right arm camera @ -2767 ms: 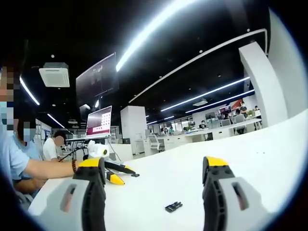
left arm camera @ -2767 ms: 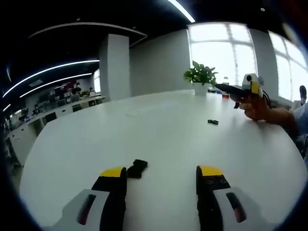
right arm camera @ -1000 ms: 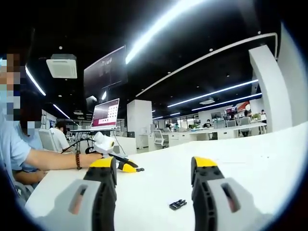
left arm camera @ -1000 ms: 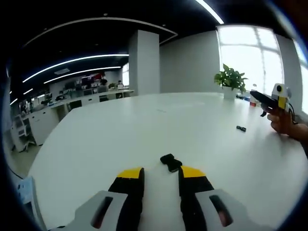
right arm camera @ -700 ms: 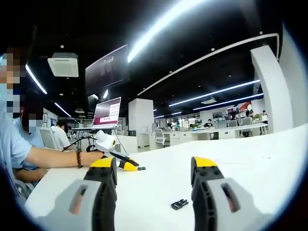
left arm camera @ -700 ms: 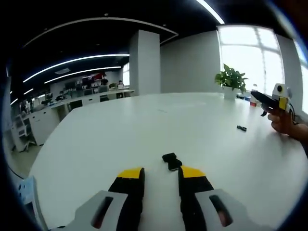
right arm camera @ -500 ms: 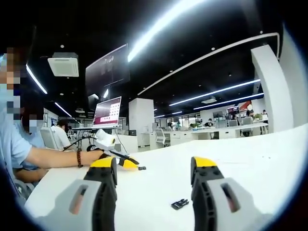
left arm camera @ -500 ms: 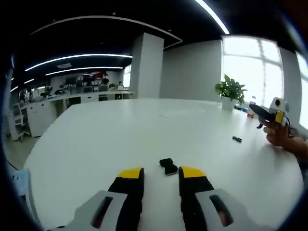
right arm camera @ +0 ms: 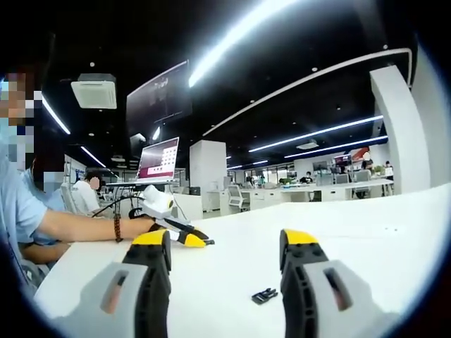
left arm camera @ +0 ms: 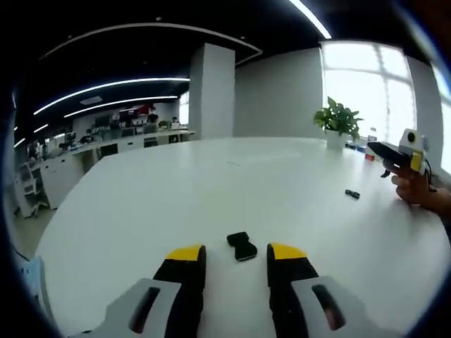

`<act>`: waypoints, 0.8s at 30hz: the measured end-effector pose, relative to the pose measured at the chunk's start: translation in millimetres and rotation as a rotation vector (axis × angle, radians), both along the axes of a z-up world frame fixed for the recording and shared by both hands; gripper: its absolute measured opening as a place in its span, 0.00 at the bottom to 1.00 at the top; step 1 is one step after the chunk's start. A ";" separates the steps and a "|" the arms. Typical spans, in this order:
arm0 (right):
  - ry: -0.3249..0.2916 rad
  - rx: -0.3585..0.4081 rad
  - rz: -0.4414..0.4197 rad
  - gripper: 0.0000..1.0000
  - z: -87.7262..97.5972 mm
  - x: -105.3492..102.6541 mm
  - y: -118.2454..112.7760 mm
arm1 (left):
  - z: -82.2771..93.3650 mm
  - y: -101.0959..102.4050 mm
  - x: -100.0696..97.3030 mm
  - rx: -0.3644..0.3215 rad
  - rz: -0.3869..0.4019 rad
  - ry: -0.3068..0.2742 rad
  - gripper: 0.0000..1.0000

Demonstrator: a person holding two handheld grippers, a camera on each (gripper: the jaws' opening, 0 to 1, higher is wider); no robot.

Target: Snap the two parts of the plastic buckle together until the buckle closes and remains connected.

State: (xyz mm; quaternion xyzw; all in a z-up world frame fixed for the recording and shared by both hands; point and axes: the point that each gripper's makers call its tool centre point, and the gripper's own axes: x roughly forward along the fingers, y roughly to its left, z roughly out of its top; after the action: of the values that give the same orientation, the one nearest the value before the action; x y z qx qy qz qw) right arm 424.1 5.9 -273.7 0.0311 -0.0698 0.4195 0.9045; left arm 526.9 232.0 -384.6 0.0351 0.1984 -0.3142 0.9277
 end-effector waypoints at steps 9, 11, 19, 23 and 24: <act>-0.003 0.009 0.002 0.63 3.0 -2.3 -0.8 | -0.6 2.6 0.5 0.000 0.018 -0.007 0.27; -0.008 0.008 0.003 0.63 3.7 -2.9 -0.6 | -0.7 0.9 0.1 0.000 0.009 -0.009 0.24; -0.015 0.029 -0.015 0.62 9.5 -0.1 -9.4 | -1.3 2.7 0.0 0.000 0.004 -0.007 0.23; 0.002 0.035 -0.016 0.62 6.8 2.1 -9.5 | -1.1 3.5 1.6 0.000 0.002 -0.009 0.23; 0.000 0.032 -0.014 0.62 6.9 1.2 -8.0 | -0.9 3.1 1.8 0.002 -0.003 -0.010 0.22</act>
State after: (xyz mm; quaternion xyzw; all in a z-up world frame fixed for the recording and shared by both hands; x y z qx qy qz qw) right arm 425.3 -2.1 -266.8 0.0450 -0.0767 0.4121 0.9068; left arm 528.7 235.1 -385.5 0.0378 0.1939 -0.3151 0.9283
